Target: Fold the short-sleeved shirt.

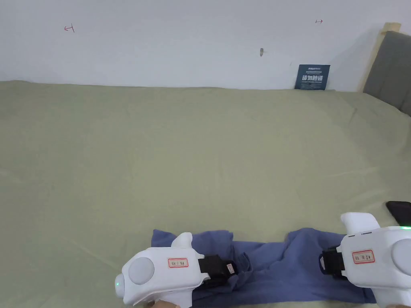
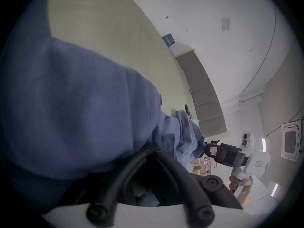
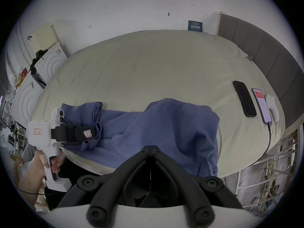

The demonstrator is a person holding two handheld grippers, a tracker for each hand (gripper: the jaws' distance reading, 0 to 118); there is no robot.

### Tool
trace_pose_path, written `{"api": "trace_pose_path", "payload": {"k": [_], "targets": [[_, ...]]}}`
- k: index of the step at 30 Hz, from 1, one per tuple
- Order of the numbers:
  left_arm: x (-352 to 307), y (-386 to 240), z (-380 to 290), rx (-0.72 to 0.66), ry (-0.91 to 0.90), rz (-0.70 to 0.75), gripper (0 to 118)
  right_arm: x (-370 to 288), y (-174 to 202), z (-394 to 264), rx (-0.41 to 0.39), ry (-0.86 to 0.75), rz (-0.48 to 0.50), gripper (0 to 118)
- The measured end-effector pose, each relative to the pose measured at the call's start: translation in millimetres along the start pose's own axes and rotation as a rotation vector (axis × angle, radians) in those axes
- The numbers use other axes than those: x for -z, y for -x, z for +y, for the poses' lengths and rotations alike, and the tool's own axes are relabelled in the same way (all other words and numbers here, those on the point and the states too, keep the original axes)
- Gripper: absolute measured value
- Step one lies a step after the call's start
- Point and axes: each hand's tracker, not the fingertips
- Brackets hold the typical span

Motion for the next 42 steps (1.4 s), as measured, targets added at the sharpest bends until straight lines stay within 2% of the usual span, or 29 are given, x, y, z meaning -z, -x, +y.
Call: {"api": "trace_pose_path", "payload": {"k": [3, 7, 10, 12, 17, 18, 19, 20, 21, 22, 29, 31, 33, 35, 36, 37, 38, 40, 42], "targets": [[-25, -18, 4, 0.086, 0.000, 0.009, 0, 1, 1, -1, 0.023, 0.004, 0.025, 0], [-98, -28, 15, 0.124, -0.128, -0.126, 0, 2, 5, -1, -0.007, 0.015, 0.026, 0], [-144, -7, 30, 0.113, -0.179, -0.007, 0, 1, 7, 1, -0.020, 0.007, 0.021, 0], [-166, 18, 41, 0.052, -0.193, 0.078, 0, 0, 7, 3, -0.014, 0.002, 0.034, 0], [-180, 50, 44, -0.121, -0.200, 0.028, 1, -3, 9, 6, -0.031, -0.003, 0.034, 0], [-176, 49, 42, -0.123, -0.193, 0.019, 8, -3, 9, 6, -0.032, -0.002, 0.032, 0], [-171, 47, 41, -0.121, -0.179, 0.018, 31, -3, 9, 7, -0.031, -0.001, 0.030, 0], [-165, 47, 41, -0.121, -0.157, 0.015, 81, -4, 9, 7, -0.030, -0.002, 0.030, 0], [-157, 47, 41, -0.122, -0.128, 0.011, 110, -4, 9, 8, -0.029, -0.002, 0.031, 0], [-148, 46, 40, -0.123, -0.095, 0.015, 118, -5, 8, 9, -0.027, -0.003, 0.033, 0], [-109, 55, 36, -0.164, -0.059, -0.111, 116, -5, 6, 11, -0.020, -0.004, 0.031, 0], [-101, 55, 37, -0.157, -0.049, -0.115, 109, -3, 6, 10, -0.018, -0.003, 0.030, 0], [-94, 51, 37, -0.123, -0.029, -0.020, 78, 0, 6, 9, -0.009, 0.003, 0.035, 0], [-93, 53, 36, -0.071, -0.032, 0.094, 14, 3, 8, 7, -0.007, 0.010, 0.043, 0], [-94, 59, 34, -0.087, -0.037, 0.152, 14, 4, 9, 6, -0.011, 0.014, 0.045, 0], [-98, 64, 33, -0.156, -0.056, 0.011, 14, 4, 11, 5, -0.015, 0.018, 0.044, 0], [-104, 65, 32, -0.183, -0.081, -0.029, 14, 5, 11, 4, -0.018, 0.021, 0.045, 0], [-123, 59, 36, -0.084, -0.124, 0.039, 13, 5, 10, 4, -0.018, 0.025, 0.047, 0], [-155, 56, 42, -0.078, -0.219, 0.059, 11, 5, 12, 7, -0.024, 0.029, 0.042, 0]]}}
